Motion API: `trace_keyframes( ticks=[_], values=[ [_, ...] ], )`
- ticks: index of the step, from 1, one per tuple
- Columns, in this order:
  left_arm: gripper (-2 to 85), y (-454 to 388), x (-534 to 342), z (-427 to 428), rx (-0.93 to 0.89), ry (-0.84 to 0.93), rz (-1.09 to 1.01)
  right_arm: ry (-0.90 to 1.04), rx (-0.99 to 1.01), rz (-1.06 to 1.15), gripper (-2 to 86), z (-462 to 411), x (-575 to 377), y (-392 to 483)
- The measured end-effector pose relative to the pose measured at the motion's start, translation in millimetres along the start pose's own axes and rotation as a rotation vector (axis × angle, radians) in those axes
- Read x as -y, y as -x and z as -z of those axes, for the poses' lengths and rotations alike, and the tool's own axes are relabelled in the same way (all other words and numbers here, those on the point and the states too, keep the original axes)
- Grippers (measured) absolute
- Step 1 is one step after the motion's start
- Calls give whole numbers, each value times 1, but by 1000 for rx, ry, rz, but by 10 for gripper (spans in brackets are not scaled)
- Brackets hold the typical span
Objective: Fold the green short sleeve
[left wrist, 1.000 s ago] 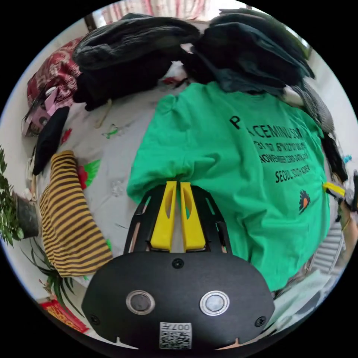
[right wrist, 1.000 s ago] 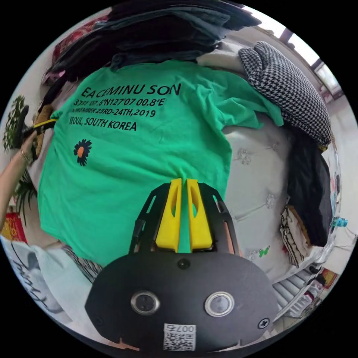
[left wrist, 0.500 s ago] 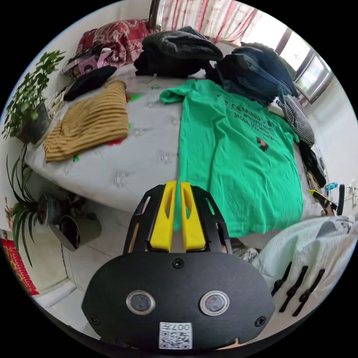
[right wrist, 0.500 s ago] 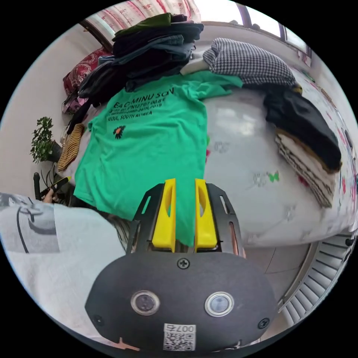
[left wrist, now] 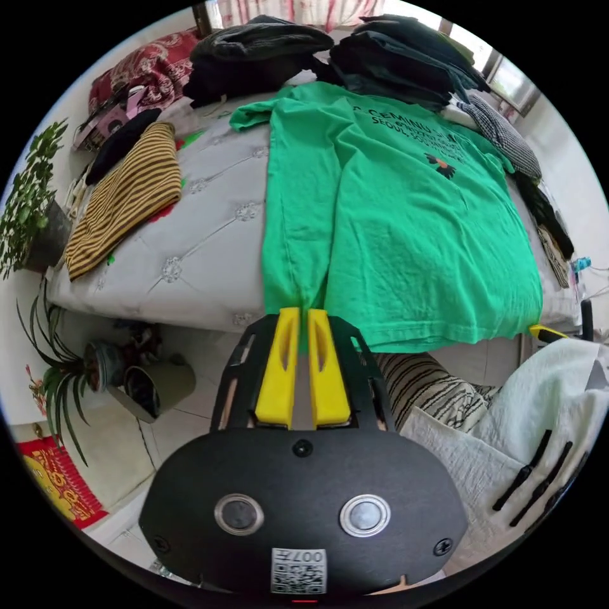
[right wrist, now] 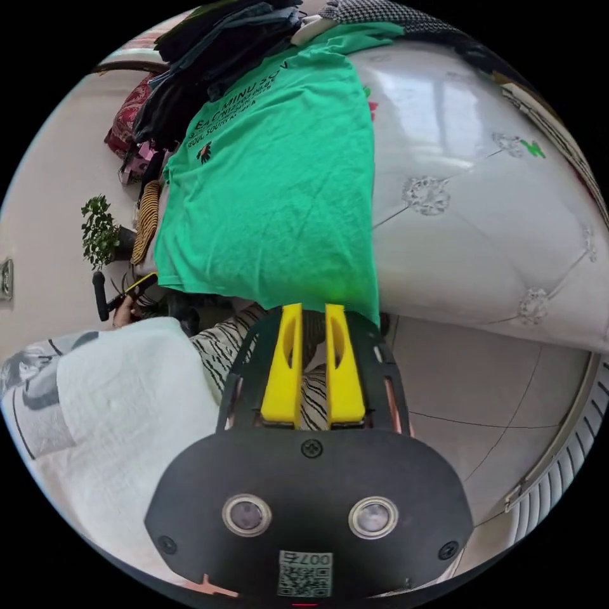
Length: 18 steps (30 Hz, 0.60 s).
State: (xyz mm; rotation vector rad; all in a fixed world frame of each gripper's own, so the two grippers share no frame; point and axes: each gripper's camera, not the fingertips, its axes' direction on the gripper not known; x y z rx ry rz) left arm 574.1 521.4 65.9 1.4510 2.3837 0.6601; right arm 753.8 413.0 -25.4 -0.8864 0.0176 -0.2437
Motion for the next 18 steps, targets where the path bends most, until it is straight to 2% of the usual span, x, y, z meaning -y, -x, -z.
trace_keyframes(
  ticks=[3, 10, 18],
  values=[
    [-6, 35, -10, 6, -125, -10, 48, -61, 89, 21, 9, 16, 1, -17],
    [-9, 154, -82, 34, -401, -227, 290, -256, 28, 44, 13, 101, -39, -83],
    [-9, 230, -124, -9, -611, -241, 401, -109, 180, -3, 74, 47, -37, -134]
  ],
)
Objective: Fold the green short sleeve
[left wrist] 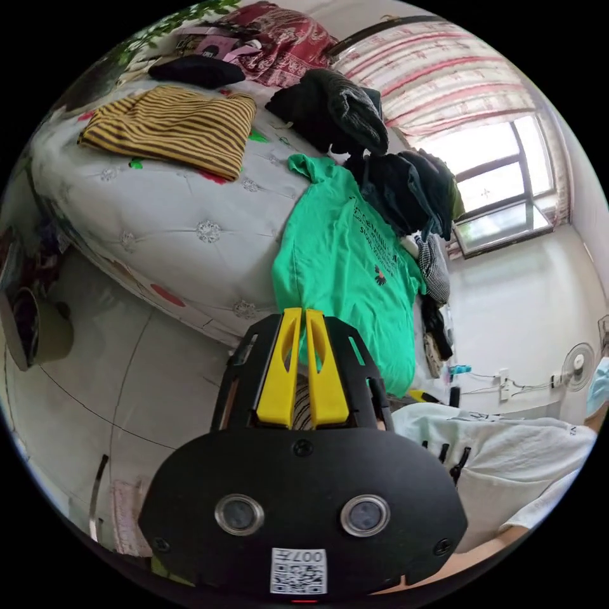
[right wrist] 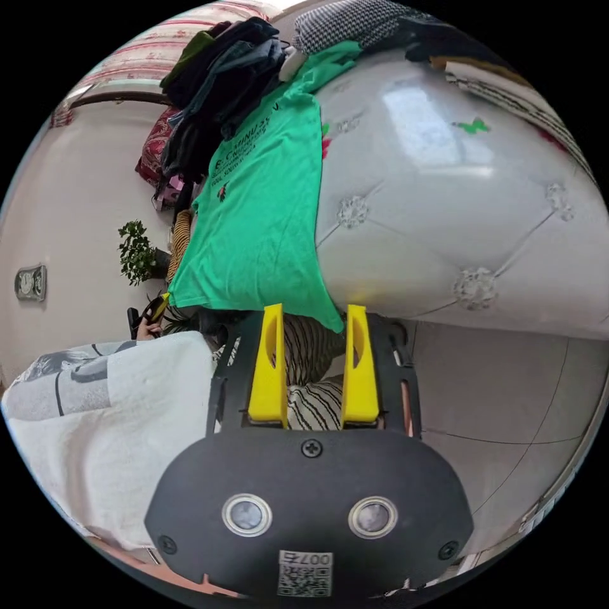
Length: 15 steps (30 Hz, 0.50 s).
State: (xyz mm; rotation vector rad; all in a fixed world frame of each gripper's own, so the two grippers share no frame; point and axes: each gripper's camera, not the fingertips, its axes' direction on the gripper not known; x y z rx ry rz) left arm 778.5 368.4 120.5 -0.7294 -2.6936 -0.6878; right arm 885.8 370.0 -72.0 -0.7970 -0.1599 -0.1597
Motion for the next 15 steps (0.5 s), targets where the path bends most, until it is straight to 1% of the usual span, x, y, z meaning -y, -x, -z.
trace_keyframes(
  ticks=[4, 6, 7, 8, 9, 10, 11, 13, 15],
  values=[
    [-9, 45, -5, 7, -119, -33, 73, 30, 60, -47, 45, -17, -6, -29],
    [-9, 62, -6, 10, -157, -44, 94, 64, 138, -28, 18, -20, -11, -39],
    [-9, 72, -7, 13, -177, -50, 107, 103, 222, -11, 11, -21, -14, -44],
    [-9, 77, -7, 15, -192, -53, 113, 96, 277, 18, 6, -11, -17, -47],
    [-9, 87, -8, 21, -243, -67, 115, 72, 296, 35, 4, -2, -19, -48],
    [-9, 96, -9, 31, -308, -85, 99, -6, 337, 67, 2, 24, -25, -50],
    [-10, 100, -9, 37, -329, -94, 85, -89, 375, 85, 0, 54, -33, -56],
    [-10, 116, -14, 59, -366, -107, 35, -184, 416, 88, -1, 96, -48, -67],
    [-10, 133, -26, 63, -424, -96, 41, -205, 432, 97, -2, 123, -61, -74]
  ],
)
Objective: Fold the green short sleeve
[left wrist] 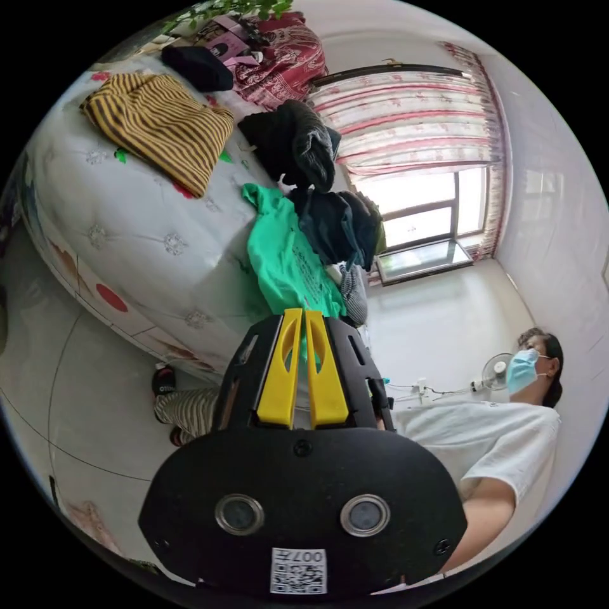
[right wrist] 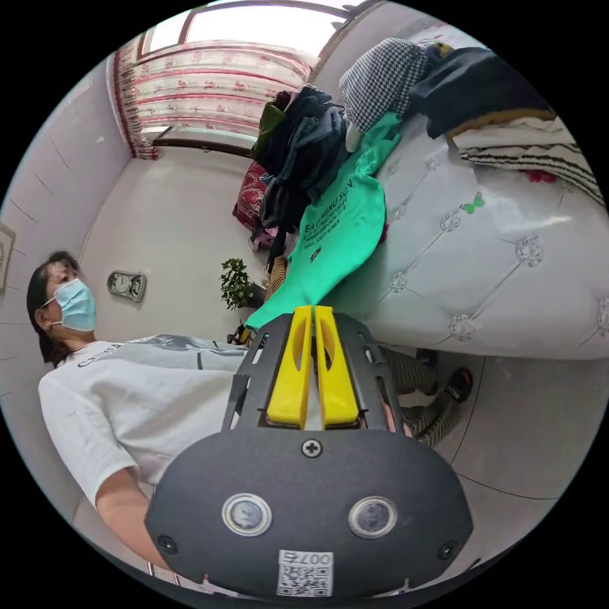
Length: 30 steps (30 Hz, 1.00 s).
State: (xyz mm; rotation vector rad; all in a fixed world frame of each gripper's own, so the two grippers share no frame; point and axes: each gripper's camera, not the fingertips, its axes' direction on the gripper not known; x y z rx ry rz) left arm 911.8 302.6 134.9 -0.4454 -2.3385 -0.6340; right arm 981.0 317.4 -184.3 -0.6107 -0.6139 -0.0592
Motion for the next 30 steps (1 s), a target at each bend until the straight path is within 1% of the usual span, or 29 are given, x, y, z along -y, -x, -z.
trace_keyframes(
  ticks=[3, 6, 8, 9, 11, 13, 14, 15, 16, 17, 19, 22, 24, 27, 30],
  values=[
    [-10, 27, -28, 6, -33, -12, 51, 22, 11, -43, -2, 15, -16, -2],
    [-10, 66, -44, 3, -36, -52, 160, 21, 10, -117, -2, 11, -21, -16],
    [-10, 80, -30, -8, -46, -63, 178, -7, 37, -152, -2, 1, -2, -28],
    [-10, 82, -9, -20, -62, -59, 172, -12, 46, -151, -2, -2, 8, -29],
    [-10, 73, 36, -43, -85, -57, 136, -31, 61, -90, -2, -15, 60, -18],
    [-10, 33, 109, -67, -152, -92, 53, -64, 68, 3, -2, -18, 105, 10],
    [-10, 18, 128, -70, -171, -104, 23, -105, 74, 69, -2, -14, 133, 36],
    [-10, -18, 161, -73, -201, -133, -45, -130, 81, 109, -2, -10, 144, 52],
    [-10, -60, 188, -69, -230, -161, -130, -186, 99, 203, -2, 1, 162, 87],
    [-10, -81, 199, -66, -245, -172, -176, -236, 107, 297, -2, 13, 171, 122],
    [-10, -157, 221, -44, -291, -205, -341, -288, 92, 415, -2, 33, 171, 170],
    [-10, -210, 209, -8, -304, -225, -473, -333, -11, 573, -2, 60, 141, 223],
    [-10, -218, 190, 12, -311, -223, -527, -340, -46, 631, -3, 71, 115, 235],
    [-10, -204, 146, 27, -308, -160, -552, -330, -32, 642, -3, 83, 67, 223],
    [-10, -157, 89, 24, -255, -85, -480, -283, -19, 554, -3, 78, 21, 184]
  ],
)
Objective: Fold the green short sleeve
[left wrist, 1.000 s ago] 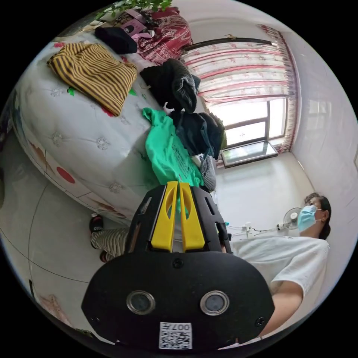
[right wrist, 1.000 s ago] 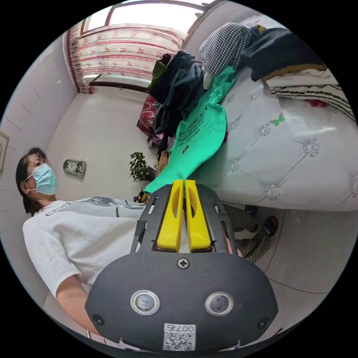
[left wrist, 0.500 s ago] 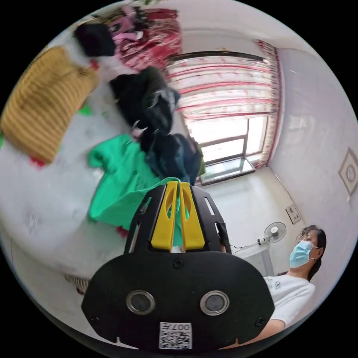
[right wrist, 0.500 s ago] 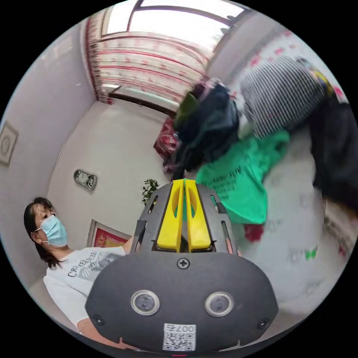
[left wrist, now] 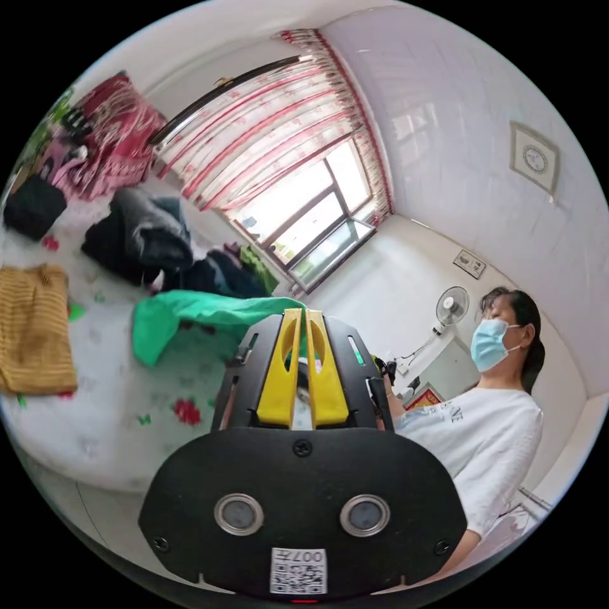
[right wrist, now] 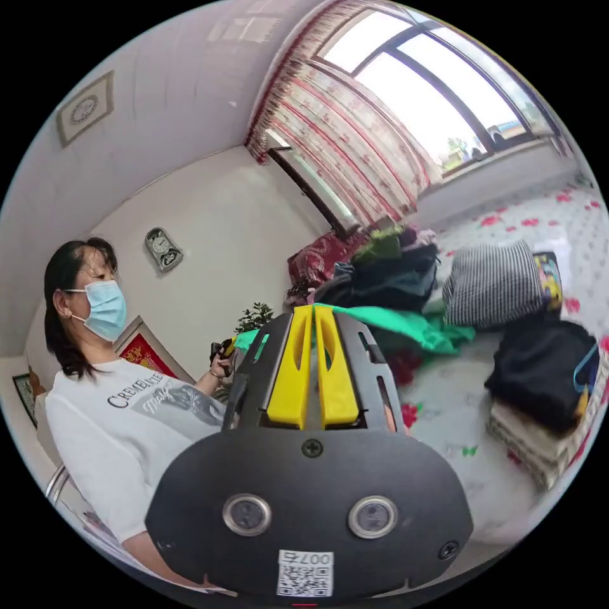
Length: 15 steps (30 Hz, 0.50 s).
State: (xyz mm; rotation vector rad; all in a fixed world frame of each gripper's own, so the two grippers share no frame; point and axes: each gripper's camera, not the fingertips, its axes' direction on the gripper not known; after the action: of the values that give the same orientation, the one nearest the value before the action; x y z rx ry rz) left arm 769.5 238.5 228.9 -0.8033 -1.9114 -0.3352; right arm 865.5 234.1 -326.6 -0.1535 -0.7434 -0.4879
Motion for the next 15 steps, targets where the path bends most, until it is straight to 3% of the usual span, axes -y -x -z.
trace_keyframes(
  ticks=[7, 11, 15],
  values=[
    [-10, 87, -220, 26, 1, -52, 502, 77, -27, -482, -2, -6, -162, -59],
    [-10, 96, -260, 24, 77, -34, 615, 124, -33, -614, -2, -25, -195, -63],
    [-9, 99, -229, -3, 49, -32, 568, 138, -22, -613, -2, -47, -171, -64]
  ],
)
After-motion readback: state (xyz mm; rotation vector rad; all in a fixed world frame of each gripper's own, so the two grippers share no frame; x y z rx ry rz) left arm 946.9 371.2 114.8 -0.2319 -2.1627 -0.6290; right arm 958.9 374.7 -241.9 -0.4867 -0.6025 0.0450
